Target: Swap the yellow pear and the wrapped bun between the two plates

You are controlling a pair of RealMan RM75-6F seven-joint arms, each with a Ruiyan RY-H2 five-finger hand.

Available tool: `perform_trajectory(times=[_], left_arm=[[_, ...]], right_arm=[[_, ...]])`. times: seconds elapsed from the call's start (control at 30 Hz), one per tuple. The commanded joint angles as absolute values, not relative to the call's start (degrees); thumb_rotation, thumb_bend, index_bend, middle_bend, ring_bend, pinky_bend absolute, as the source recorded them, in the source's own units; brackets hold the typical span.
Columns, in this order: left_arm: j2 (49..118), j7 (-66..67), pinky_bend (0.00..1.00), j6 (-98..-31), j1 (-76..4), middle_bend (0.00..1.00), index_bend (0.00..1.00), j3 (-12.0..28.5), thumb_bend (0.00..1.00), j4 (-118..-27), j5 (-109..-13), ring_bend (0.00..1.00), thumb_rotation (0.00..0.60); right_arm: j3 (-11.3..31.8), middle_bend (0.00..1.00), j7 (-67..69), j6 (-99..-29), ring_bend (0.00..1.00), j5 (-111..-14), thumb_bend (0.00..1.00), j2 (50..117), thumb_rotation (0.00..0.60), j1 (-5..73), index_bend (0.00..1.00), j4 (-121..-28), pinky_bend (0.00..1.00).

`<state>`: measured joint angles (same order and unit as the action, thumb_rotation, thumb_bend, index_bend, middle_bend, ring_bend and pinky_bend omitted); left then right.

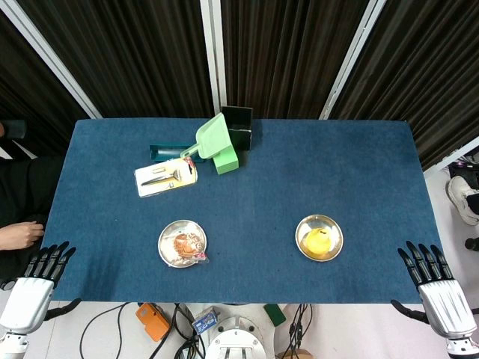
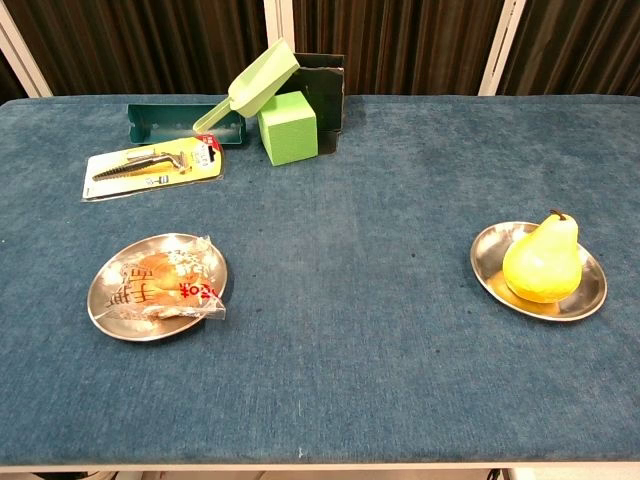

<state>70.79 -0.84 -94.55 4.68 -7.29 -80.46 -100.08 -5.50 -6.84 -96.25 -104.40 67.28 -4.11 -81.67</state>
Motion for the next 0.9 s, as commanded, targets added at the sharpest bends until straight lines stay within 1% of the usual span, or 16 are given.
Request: perform_trajectory(times=[0.03, 0.2, 0.3, 0.37, 0.57, 0.7, 0.83, 0.9], left_arm=[[70.83, -0.87, 0.07, -94.55, 4.68, 0.0, 0.0, -7.22, 0.03, -80.49, -99.97, 0.0, 0.6], [70.88, -0.61, 0.07, -94.79, 4.86, 0.0, 0.0, -7.29, 0.03, -80.66, -100.01, 0.0, 0.6], [70.71, -1.0, 0.07, -95.23, 5.0, 0.0, 0.0, -7.16, 0.03, -80.63, -99.91, 0.0, 0.6], [70.68, -1.47, 0.07, -95.21, 4.95, 0.0, 0.0, -6.87, 0.03, -80.61, -99.47, 0.0, 0.6], [70.37, -1.81, 0.07, -93.3, 4.11, 0.0, 0.0, -6.28, 0.03, -81.05, -98.0, 0.0, 0.6], [70.12, -1.96, 0.07, -91.87, 3.52, 0.0, 0.0, -5.52, 0.03, -81.54, -96.35, 0.0, 0.6], [69.84, -2.17, 0.07, -91.1, 3.19, 0.0, 0.0, -4.79, 0.03, -81.91, -94.93, 0.0, 0.6], [69.7, -2.34, 0.07, -90.91, 3.13, 0.0, 0.0, -4.56, 0.03, -82.04, -94.41, 0.0, 0.6]], right_arm=[[-5.45, 0.0, -6.86, -95.91, 0.0, -104.22, 0.19, 67.21, 0.461, -3.95, 0.0, -81.76, 0.0], [-5.02, 0.0, -6.15, -95.48, 0.0, -103.81, 0.19, 67.24, 0.462, -3.45, 0.0, -81.75, 0.0], [-4.6, 0.0, -5.76, -93.06, 0.0, -103.78, 0.19, 67.46, 0.466, -1.69, 0.0, -82.34, 0.0], [-3.99, 0.0, -5.18, -89.31, 0.0, -103.17, 0.19, 67.19, 0.469, 0.75, 0.0, -83.92, 0.0], [0.3, 0.0, -8.3, -72.3, 0.0, -97.39, 0.19, 65.48, 0.478, 11.24, 0.0, -93.03, 0.0], [3.96, 0.0, -14.97, -61.21, 0.0, -90.84, 0.19, 67.39, 0.475, 18.09, 0.0, -96.87, 0.0], [5.94, 0.0, -22.21, -54.8, 0.0, -84.06, 0.19, 70.69, 0.471, 22.14, 0.0, -97.04, 0.0], [6.27, 0.0, -24.84, -53.09, 0.0, -81.71, 0.19, 72.18, 0.47, 23.47, 0.0, -96.39, 0.0]])
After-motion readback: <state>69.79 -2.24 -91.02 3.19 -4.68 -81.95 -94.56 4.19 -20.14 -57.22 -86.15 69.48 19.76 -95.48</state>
